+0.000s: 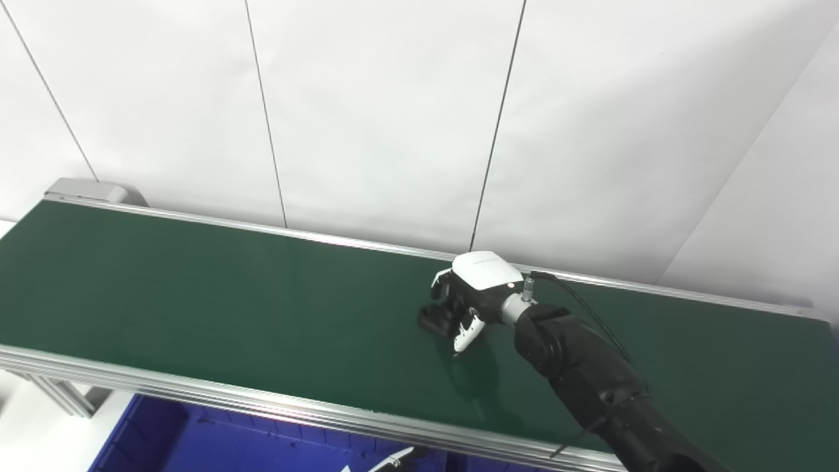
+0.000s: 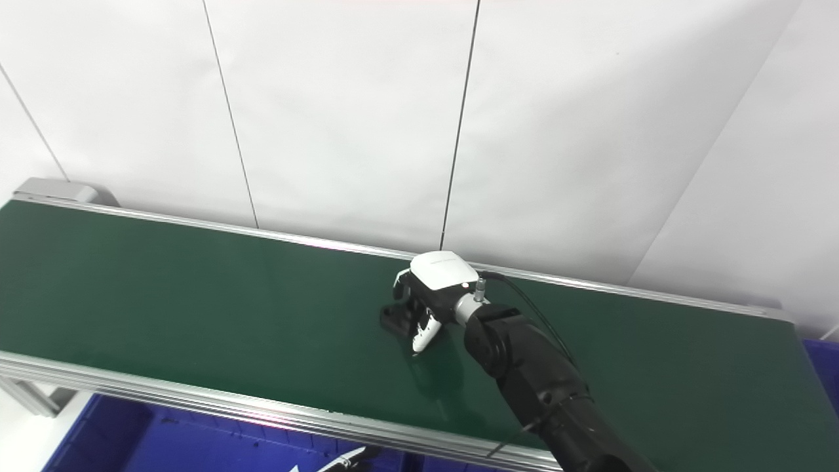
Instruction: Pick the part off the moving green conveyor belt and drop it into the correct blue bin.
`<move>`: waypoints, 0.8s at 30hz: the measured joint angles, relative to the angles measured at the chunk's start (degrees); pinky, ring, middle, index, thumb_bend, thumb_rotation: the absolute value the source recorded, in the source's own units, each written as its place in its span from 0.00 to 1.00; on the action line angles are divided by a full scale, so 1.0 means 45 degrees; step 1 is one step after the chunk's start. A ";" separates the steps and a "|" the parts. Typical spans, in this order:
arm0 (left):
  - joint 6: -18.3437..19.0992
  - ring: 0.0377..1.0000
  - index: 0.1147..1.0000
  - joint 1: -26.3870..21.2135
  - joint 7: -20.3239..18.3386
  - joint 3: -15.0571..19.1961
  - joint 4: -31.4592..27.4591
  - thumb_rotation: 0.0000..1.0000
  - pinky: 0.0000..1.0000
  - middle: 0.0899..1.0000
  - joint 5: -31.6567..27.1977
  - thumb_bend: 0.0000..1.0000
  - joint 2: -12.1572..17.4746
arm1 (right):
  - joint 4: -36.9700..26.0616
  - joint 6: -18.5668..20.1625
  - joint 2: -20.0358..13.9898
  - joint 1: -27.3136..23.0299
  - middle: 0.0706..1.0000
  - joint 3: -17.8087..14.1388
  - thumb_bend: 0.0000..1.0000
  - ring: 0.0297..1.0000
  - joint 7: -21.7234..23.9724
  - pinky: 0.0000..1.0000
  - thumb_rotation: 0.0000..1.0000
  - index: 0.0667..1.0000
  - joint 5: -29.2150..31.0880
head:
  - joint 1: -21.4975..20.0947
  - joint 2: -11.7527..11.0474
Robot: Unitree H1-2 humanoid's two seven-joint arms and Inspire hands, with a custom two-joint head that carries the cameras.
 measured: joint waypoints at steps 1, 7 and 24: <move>0.0000 0.90 0.90 0.0006 0.0001 -0.0003 0.0001 0.43 0.80 0.95 0.0020 0.79 0.0000 | -0.0038 0.0007 -0.0042 0.0000 0.45 0.0084 0.51 0.38 -0.0009 0.26 0.00 0.50 -0.0107 | 0.0000 0.0020; 0.0000 0.90 0.90 0.0110 0.0100 -0.0013 -0.0020 0.45 0.80 0.95 0.0105 0.79 0.0002 | -0.0530 0.0545 -0.0243 0.0012 0.47 0.0670 0.51 0.38 0.0084 0.27 0.00 0.48 -0.0866 | 0.0020 0.0059; 0.0000 0.92 0.91 0.0102 0.0080 0.0080 -0.0114 0.44 0.85 0.94 0.0220 0.78 -0.0012 | -0.4043 0.0966 -0.1395 0.1834 0.44 -0.0033 0.51 0.35 0.0918 0.27 0.00 0.50 -0.1026 | -0.0137 0.0156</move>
